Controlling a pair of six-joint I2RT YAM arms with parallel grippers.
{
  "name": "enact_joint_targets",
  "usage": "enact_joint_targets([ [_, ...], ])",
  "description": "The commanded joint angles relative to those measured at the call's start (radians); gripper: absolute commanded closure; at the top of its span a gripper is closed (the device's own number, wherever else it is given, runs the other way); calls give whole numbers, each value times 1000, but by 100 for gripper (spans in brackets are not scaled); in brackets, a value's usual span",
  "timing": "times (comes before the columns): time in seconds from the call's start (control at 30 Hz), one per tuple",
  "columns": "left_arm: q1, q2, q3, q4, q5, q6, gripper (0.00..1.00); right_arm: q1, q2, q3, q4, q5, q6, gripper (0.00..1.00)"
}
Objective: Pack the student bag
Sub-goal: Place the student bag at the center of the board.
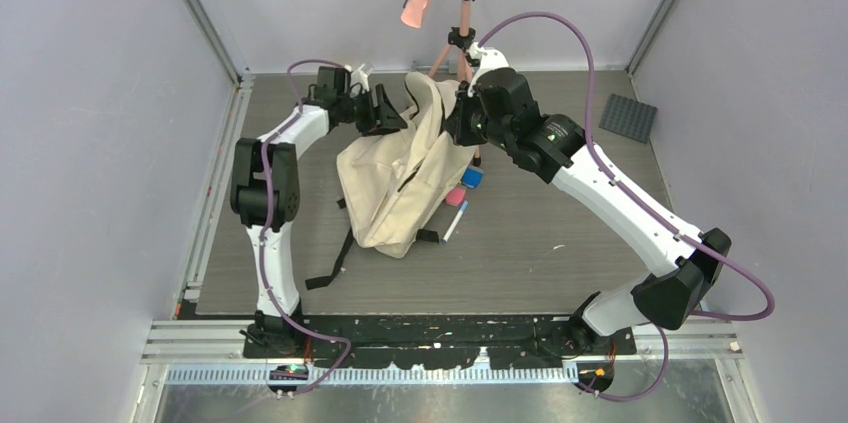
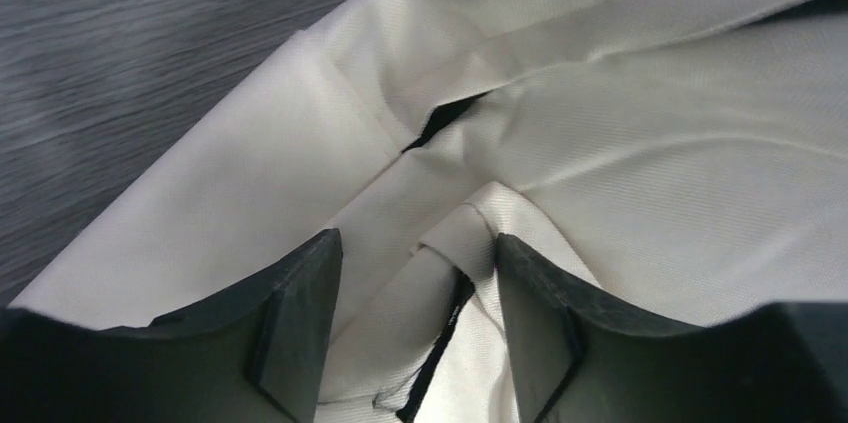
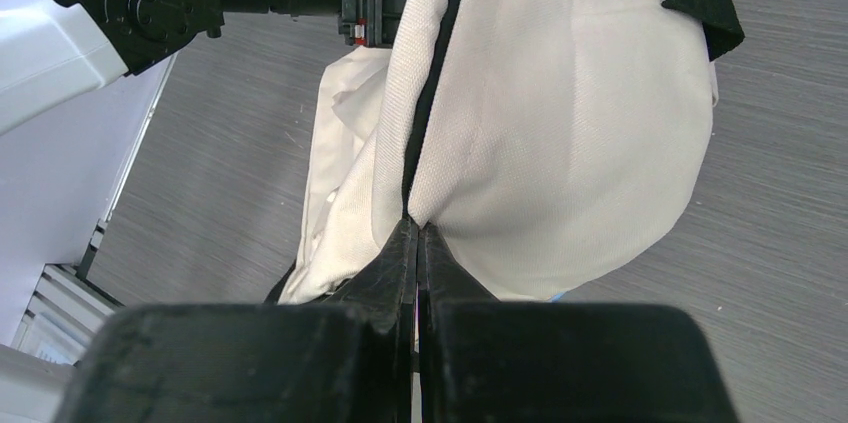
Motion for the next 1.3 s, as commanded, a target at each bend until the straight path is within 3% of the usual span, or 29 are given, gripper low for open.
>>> enact_joint_targets([
  [0.0, -12, -4, 42, 64, 64, -25, 52, 4, -15, 61, 59, -3, -15, 99],
  [0.2, -12, -67, -45, 90, 118, -36, 100, 4, -12, 53, 62, 1, -19, 99],
  [0.47, 64, -371, -375, 144, -56, -67, 100, 7, 24, 55, 61, 7, -48, 99],
  [0.6, 81, -568, -514, 42, -212, -38, 100, 17, 88, 79, 67, 14, -74, 99],
  [0.9, 116, -1011, -699, -282, -787, -78, 100, 55, 340, 250, 95, 45, -95, 99],
  [1.03, 158, -1135, -762, -327, -822, -103, 100, 58, 483, 374, 104, 87, -92, 99],
  [1.27, 226, -1153, -785, -431, -800, -86, 100, 55, 755, 658, 44, 97, -89, 100],
])
